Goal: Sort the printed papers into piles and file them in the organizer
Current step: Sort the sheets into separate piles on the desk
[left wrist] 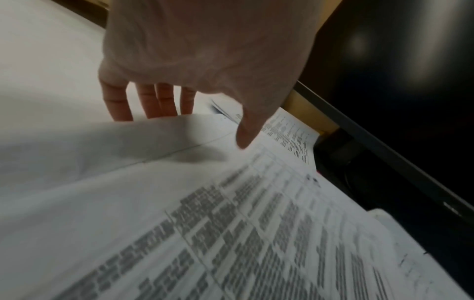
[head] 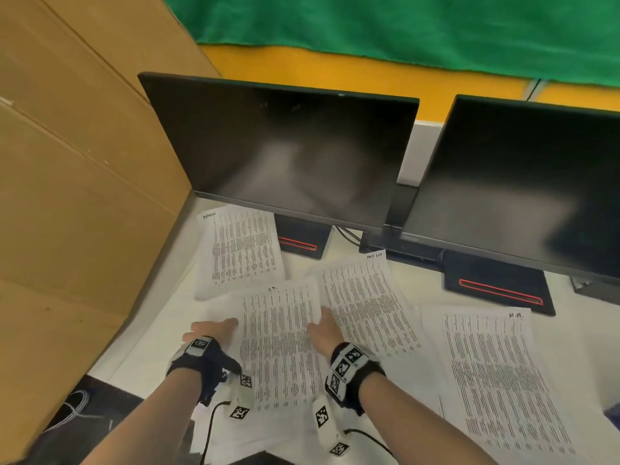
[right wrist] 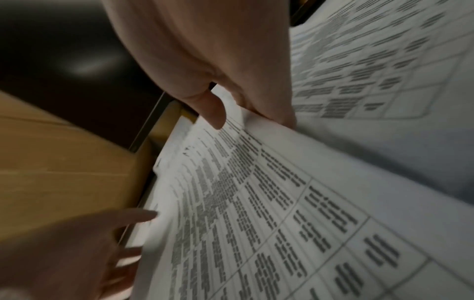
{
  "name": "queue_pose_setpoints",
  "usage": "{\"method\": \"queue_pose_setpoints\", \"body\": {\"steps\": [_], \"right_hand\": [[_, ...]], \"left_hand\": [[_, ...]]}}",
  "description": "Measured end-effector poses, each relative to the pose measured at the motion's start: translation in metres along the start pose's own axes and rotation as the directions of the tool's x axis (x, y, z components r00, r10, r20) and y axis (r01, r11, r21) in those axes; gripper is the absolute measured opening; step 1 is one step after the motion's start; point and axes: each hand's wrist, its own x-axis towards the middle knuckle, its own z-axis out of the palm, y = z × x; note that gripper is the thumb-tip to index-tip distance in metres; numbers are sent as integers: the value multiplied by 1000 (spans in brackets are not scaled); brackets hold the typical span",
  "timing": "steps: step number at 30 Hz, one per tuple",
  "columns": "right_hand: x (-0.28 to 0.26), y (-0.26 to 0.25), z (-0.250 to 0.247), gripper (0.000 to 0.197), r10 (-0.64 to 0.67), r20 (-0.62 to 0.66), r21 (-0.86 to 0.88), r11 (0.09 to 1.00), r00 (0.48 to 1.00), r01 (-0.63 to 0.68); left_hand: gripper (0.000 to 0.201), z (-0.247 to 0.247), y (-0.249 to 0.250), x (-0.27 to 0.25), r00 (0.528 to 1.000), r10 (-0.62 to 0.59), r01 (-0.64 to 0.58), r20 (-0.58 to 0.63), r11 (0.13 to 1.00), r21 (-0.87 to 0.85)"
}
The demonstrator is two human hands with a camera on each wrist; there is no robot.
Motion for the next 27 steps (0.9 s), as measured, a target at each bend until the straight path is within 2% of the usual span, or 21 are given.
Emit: {"method": "queue_pose_setpoints", "body": {"steps": [2, 5, 8, 10, 12, 14, 16, 18, 19, 20, 21, 22, 24, 25, 27], "right_hand": [[2, -2, 9, 64, 23, 16, -37, 999, 1000, -23], [-1, -3, 10, 68, 54, 54, -61, 997, 997, -51], [-2, -2, 6, 65, 42, 112, -65, 997, 993, -34], [-3, -2, 4, 57, 15, 113, -56, 998, 993, -8], [-3, 0, 2, 51, -13, 116, -25, 1000, 993, 16], [-4, 1, -1, 46, -14, 135, 9, 1000, 991, 13], [-8, -3, -5, 44, 6, 157, 59, 998, 988, -15], [-14, -10, -14, 49, 10, 185, 169, 985, 983, -42], [-15, -13, -17, 48, -11, 212, 263, 964, 977, -46], [-20, -21, -22, 38, -62, 242, 372, 928, 968, -33], [-19, -28, -26, 38, -122, 258, 478, 878, 959, -17], [-19, -36, -30, 46, -168, 260, 551, 834, 951, -4], [-17, -55, -39, 70, -225, 220, 628, 778, 949, 39], [-17, -65, -43, 70, -272, 197, 661, 746, 942, 77], [-19, -83, -54, 49, -347, 132, 707, 690, 928, 157]], "left_hand": [[77, 4, -1, -2, 1000, 6, -6, -24, 1000, 12], [77, 9, -5, 3, 1000, 15, -15, -8, 1000, 28], [71, 7, -11, 13, 999, 40, -41, 26, 999, 33], [57, 2, -9, -2, 998, 60, -60, 17, 998, -21], [38, -2, -5, -14, 987, 158, -160, -37, 986, -51], [36, -12, 2, -21, 955, 285, -289, -87, 957, -33], [44, -34, 12, -31, 892, 448, -449, -56, 893, -6], [53, -64, 25, -46, 781, 624, -625, 31, 781, 15], [56, -80, 33, -53, 717, 694, -694, 63, 720, -32], [55, -94, 41, -62, 655, 751, -743, 85, 660, -113], [54, -106, 47, -71, 598, 796, -770, 92, 603, -210], [52, -116, 52, -80, 546, 833, -778, 88, 544, -313], [45, -126, 58, -92, 482, 875, -758, 51, 445, -478], [41, -127, 60, -100, 452, 892, -760, 8, 390, -521], [38, -121, 65, -109, 394, 909, -817, -135, 280, -504]]}}
